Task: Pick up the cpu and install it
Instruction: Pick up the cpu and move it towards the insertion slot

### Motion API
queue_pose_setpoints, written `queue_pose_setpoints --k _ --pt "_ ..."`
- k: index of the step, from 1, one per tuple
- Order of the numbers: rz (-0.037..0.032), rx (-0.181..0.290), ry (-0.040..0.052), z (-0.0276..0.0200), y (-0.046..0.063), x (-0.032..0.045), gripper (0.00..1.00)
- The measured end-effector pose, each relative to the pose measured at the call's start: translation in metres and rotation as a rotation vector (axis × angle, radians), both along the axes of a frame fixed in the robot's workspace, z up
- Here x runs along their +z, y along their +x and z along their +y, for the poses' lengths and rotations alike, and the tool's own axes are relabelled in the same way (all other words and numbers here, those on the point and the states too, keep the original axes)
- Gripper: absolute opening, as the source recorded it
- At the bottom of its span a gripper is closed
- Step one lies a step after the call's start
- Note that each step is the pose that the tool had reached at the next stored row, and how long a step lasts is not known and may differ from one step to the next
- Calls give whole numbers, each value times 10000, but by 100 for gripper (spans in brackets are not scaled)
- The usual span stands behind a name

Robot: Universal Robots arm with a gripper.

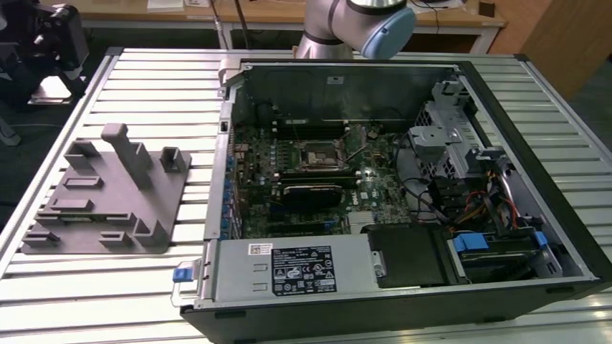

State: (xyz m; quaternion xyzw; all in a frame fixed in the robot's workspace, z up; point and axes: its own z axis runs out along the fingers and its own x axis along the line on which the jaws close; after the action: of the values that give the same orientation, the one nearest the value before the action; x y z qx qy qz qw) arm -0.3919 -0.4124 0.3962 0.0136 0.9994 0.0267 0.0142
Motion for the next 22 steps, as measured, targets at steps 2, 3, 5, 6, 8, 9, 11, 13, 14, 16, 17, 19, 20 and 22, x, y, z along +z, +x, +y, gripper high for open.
queue_pose_setpoints --k 2,3,5,6,8,9,11,13,14,16,17,19,20,22 --pt "0 0 0 0 40 0 55" --pt "0 -1 0 0 60 0 55" --pt "1 0 -1 0 98 0 55" --pt "0 0 0 0 119 0 55" --pt "1 0 0 0 160 1 55" --pt "1 -1 0 0 183 0 55" --pt "0 0 -1 0 231 0 55" --pt "1 -1 -1 0 287 1 55" --pt "0 0 0 0 318 0 55" --pt "0 0 0 0 375 0 55" --pt "1 0 0 0 400 0 55" --pt "1 0 -1 0 454 1 55" --pt "0 0 0 0 483 0 55" --pt "0 -1 0 0 541 0 55"
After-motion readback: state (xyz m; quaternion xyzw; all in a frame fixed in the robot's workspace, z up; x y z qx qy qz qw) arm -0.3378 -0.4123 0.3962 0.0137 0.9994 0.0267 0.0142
